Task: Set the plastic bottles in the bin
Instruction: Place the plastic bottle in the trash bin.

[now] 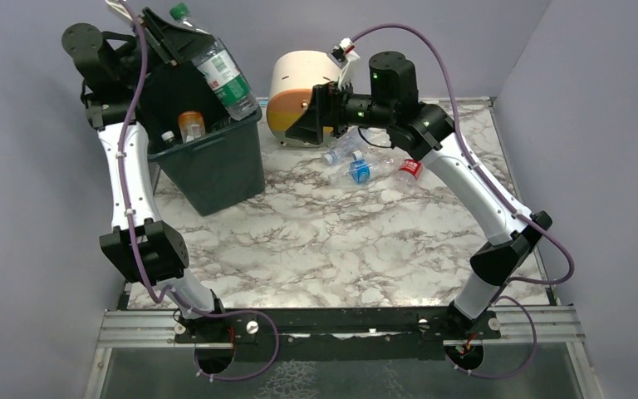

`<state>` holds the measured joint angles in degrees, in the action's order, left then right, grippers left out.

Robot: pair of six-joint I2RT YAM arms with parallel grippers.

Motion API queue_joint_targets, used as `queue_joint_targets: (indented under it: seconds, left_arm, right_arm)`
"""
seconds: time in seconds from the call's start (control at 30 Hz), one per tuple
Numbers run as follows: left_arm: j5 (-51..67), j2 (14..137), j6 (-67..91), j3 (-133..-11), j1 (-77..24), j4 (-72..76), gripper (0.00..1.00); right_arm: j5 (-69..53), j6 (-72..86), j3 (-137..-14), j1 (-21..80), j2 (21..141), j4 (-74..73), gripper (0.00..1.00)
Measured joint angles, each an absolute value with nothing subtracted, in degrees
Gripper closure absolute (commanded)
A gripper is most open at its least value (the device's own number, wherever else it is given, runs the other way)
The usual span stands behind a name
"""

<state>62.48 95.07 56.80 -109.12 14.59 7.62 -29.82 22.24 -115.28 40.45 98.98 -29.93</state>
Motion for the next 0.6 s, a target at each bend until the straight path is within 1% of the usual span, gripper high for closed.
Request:
queue_joint_targets:
  seconds: [0.13,0.27,0.43,0.47,0.53,0.6]
  left_arm:
    - [61.0,95.9,52.2,-112.8,19.9,1.9,0.65]
    - [54.5,96.7,40.4,-119.3,22.8,-11.7,0.63]
    - [48.2,95.1,30.4,-117.7,22.6,-20.5,0.59]
    - [46.7,94.8,28.6,-116.7,22.5,-21.9,0.54]
    - [43.8,94.5,25.6,-114.7,22.5,-24.3,0.37]
    - [41.3,94.5,23.4,-113.5,22.5,-26.1,0.26]
  right_arm:
    - [-26.1,21.3,-113.9,39.6,96.8,-31.7,0.04]
    - [-25.1,21.6,-108.6,35.7,92.9,-32.1,0.04]
    - [-24.4,22.5,-103.0,29.7,90.8,-32.0,0.04]
    - [-24.3,22.5,-102.3,29.4,90.8,-32.0,0.04]
    - [-24.2,22.6,-101.0,29.2,90.8,-32.0,0.04]
    - [-24.3,22.7,-100.1,29.1,90.8,-32.1,0.04]
